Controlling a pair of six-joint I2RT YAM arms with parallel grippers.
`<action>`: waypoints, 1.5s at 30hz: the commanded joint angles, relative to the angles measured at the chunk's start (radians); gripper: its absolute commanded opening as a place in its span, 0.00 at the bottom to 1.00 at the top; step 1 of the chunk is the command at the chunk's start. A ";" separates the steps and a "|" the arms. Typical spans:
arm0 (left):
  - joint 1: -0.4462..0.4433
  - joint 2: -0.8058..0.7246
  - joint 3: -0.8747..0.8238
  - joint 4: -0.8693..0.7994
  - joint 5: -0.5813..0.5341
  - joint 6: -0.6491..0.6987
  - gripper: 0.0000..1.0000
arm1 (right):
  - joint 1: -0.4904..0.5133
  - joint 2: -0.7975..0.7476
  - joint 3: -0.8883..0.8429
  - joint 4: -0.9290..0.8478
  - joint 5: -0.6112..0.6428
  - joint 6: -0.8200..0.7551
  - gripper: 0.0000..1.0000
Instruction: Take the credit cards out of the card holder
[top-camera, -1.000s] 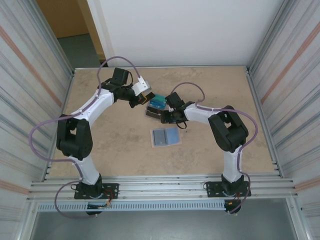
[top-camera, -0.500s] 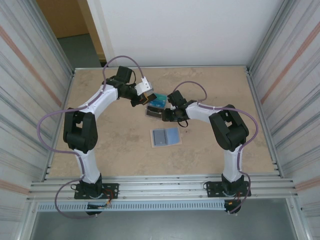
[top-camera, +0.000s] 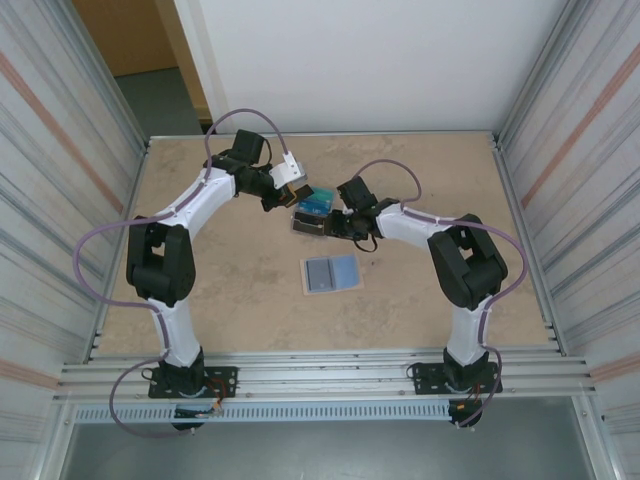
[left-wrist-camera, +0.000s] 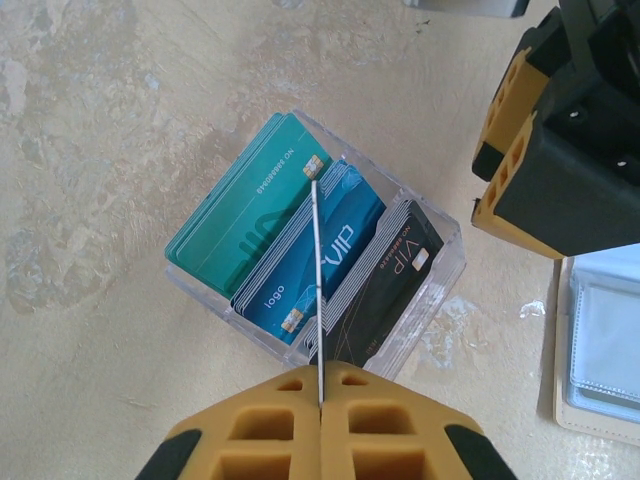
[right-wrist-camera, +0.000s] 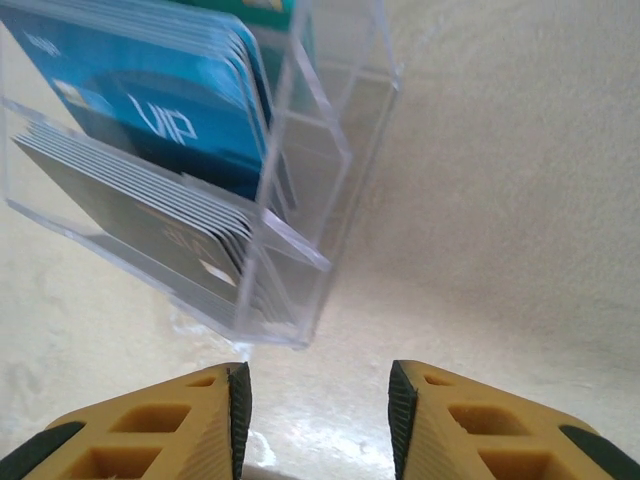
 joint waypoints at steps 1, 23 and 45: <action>0.009 -0.011 0.019 -0.011 0.015 0.003 0.00 | 0.006 0.024 0.057 0.006 -0.023 0.040 0.43; 0.010 -0.007 0.011 -0.001 0.009 -0.006 0.00 | -0.021 0.119 0.130 -0.003 -0.079 0.009 0.22; 0.006 -0.020 0.008 -0.102 0.061 0.051 0.00 | -0.026 0.105 0.144 -0.130 -0.185 -0.242 0.17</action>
